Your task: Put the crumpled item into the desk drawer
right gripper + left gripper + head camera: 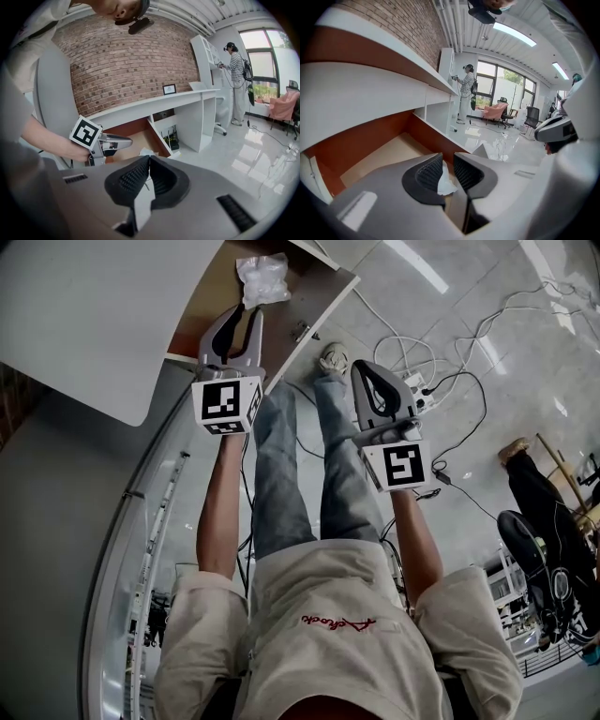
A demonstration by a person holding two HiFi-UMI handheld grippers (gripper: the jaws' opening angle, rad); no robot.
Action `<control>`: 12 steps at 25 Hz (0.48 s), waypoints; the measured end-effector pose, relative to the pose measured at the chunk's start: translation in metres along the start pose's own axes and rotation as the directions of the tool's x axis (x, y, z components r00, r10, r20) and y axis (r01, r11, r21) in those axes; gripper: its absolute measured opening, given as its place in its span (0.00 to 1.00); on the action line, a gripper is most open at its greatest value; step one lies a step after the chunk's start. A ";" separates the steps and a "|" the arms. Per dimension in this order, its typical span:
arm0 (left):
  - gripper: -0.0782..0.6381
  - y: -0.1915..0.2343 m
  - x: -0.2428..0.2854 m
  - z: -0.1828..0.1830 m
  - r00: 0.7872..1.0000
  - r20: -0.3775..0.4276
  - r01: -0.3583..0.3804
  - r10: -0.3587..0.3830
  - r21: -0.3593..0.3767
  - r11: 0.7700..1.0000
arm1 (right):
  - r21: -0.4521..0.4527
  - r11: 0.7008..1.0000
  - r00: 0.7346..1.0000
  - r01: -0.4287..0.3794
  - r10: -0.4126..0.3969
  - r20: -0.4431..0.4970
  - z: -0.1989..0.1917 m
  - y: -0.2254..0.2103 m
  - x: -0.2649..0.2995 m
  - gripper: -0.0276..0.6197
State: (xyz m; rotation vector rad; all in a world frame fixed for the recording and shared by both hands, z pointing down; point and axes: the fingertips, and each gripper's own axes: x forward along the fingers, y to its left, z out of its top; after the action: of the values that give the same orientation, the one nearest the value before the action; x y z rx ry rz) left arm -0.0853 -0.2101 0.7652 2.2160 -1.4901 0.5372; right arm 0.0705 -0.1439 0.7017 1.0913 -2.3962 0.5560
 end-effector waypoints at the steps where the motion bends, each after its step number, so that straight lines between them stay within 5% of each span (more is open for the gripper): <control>1: 0.20 -0.001 -0.005 0.001 1.000 0.011 0.002 -0.002 -0.004 1.000 | -0.002 1.000 1.000 -0.001 0.001 0.001 -0.001 0.002 0.000 0.06; 12: 0.12 -0.013 -0.061 0.002 0.999 0.037 0.029 -0.028 -0.032 0.999 | -0.025 1.000 1.000 0.006 -0.005 0.022 0.005 0.023 0.001 0.06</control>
State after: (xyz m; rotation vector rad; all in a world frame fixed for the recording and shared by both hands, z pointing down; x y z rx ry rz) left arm -0.0942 -0.1597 0.7301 2.2297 -1.4729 0.4631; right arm 0.0507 -0.1329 0.6941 1.0983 -2.4114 0.5128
